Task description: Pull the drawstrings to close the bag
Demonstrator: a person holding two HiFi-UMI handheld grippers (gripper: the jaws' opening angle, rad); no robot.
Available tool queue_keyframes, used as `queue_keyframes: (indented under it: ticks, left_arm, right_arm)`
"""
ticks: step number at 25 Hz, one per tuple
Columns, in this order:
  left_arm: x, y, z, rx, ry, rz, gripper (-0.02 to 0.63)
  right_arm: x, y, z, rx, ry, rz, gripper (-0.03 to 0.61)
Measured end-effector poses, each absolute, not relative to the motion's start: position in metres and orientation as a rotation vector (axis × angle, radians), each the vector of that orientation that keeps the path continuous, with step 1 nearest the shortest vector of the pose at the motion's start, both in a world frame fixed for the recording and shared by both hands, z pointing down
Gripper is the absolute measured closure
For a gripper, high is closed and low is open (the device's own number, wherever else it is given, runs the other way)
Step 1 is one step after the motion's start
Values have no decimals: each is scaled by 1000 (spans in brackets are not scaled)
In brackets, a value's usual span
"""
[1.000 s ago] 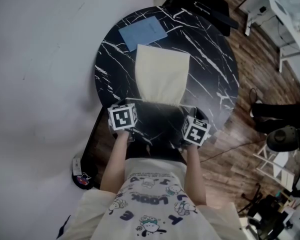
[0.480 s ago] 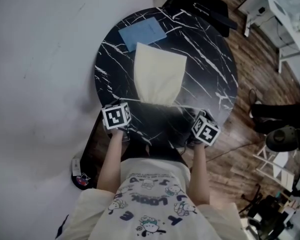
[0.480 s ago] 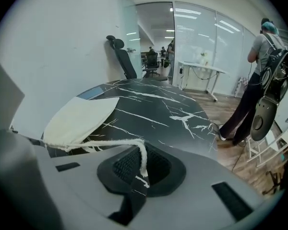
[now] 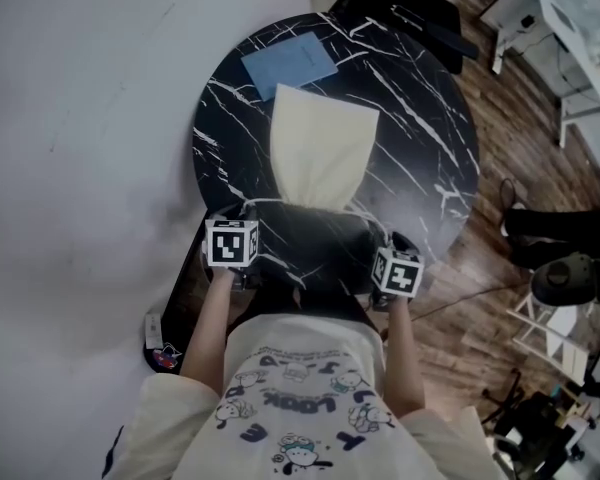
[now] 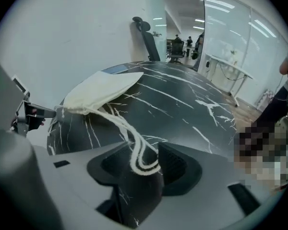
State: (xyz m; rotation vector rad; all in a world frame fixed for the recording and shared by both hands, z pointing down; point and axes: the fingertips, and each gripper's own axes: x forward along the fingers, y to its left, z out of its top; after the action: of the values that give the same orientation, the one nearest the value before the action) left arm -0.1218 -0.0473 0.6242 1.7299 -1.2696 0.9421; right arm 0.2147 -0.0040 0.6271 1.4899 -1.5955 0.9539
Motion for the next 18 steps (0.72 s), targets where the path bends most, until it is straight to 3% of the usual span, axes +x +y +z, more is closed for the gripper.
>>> queue_keyframes:
  ticks: [1,8,18]
  left_arm:
    - [-123,-43,626,1739,-1260,950,457]
    - [-118,-39,614,1942,-1209,1088,403]
    - [-55,-70,599,2267,-979,1406,400]
  right_arm:
    - [213,-1,629,1463,-1598,948,360]
    - [181,-17,604,1294,-1778,728,360]
    - [104,-44,612,875,-1839,447,376]
